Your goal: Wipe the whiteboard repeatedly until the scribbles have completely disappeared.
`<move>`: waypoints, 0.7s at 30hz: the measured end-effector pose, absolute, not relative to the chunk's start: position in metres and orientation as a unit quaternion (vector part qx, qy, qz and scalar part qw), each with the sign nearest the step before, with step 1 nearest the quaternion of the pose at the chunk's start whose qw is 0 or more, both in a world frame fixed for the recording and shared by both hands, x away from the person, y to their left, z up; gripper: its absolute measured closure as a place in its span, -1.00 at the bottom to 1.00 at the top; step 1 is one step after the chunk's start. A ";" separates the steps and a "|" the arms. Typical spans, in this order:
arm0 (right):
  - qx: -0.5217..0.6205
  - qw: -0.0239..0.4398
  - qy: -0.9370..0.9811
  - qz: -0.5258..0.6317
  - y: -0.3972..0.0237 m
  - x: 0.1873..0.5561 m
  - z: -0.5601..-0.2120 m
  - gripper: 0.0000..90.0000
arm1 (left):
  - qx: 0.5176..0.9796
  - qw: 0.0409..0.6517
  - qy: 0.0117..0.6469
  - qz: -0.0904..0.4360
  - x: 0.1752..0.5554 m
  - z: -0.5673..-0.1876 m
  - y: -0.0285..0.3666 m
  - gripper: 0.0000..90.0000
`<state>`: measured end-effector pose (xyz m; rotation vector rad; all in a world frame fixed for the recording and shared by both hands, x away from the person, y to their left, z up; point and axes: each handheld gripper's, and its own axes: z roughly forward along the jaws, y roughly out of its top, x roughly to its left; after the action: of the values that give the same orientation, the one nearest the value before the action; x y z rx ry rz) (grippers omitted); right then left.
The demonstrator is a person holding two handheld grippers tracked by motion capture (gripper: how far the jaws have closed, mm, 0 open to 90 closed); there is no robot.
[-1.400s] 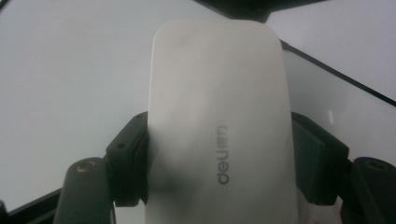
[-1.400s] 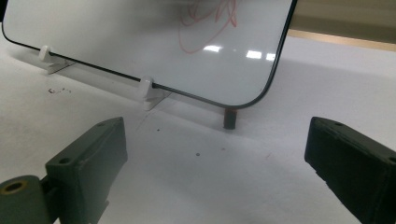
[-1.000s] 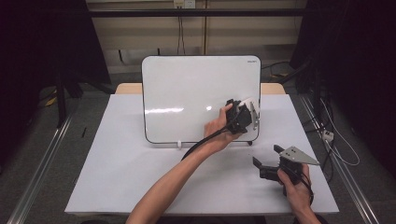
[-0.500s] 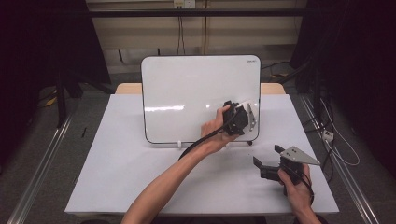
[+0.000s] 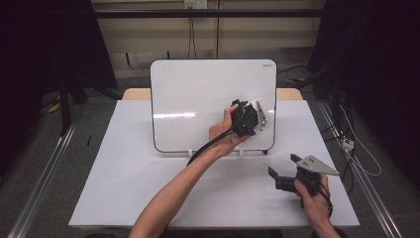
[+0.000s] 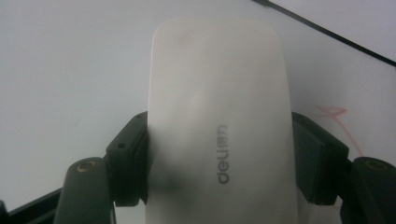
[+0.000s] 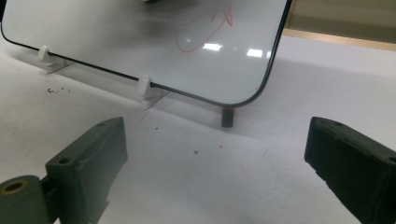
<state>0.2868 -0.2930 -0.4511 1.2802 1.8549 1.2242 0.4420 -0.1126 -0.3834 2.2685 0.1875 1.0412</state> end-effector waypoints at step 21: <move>0.476 0.286 0.693 0.459 -0.293 0.286 -0.451 -0.87 | 0.877 0.293 0.031 0.379 0.410 -0.419 -0.104 -0.31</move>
<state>0.2861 -0.2932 -0.4510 1.2735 1.8529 1.2262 0.4098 -0.1039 -0.4194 2.3365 0.0815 1.0094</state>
